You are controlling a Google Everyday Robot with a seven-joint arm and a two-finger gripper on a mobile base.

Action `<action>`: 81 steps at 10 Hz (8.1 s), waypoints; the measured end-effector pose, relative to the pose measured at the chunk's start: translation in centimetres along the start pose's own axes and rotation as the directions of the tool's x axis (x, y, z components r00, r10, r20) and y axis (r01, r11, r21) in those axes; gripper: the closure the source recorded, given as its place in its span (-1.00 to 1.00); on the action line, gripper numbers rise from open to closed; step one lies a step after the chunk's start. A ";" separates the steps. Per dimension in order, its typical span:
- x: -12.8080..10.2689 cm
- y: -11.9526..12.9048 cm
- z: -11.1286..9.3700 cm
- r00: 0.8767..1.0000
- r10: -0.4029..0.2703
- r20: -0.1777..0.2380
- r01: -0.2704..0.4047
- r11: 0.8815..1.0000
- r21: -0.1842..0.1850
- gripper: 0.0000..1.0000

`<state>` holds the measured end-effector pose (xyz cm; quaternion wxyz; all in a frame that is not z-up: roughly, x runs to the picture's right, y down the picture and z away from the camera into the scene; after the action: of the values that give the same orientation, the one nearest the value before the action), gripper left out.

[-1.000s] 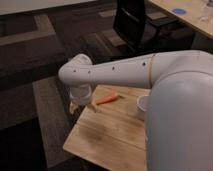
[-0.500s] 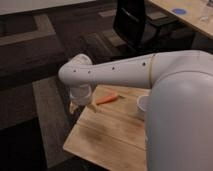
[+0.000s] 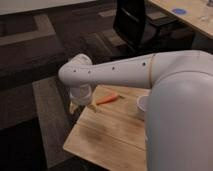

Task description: Push the ceramic bowl across the table

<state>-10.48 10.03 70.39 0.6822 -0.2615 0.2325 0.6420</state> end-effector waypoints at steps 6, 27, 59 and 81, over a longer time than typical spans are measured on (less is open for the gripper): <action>0.0 0.0 0.0 1.000 0.000 0.000 0.000 1.000 0.000 -0.30; -1.3 -18.9 -4.3 0.960 0.277 0.030 -0.277 0.961 -0.013 -0.30; 6.0 -47.1 7.2 0.791 0.608 -0.063 -0.609 0.793 0.011 -0.30; 1.3 -55.9 3.6 0.691 0.723 -0.015 -0.722 0.691 0.041 -0.30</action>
<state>45.30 11.16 75.51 0.3759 -0.1478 0.3370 0.8505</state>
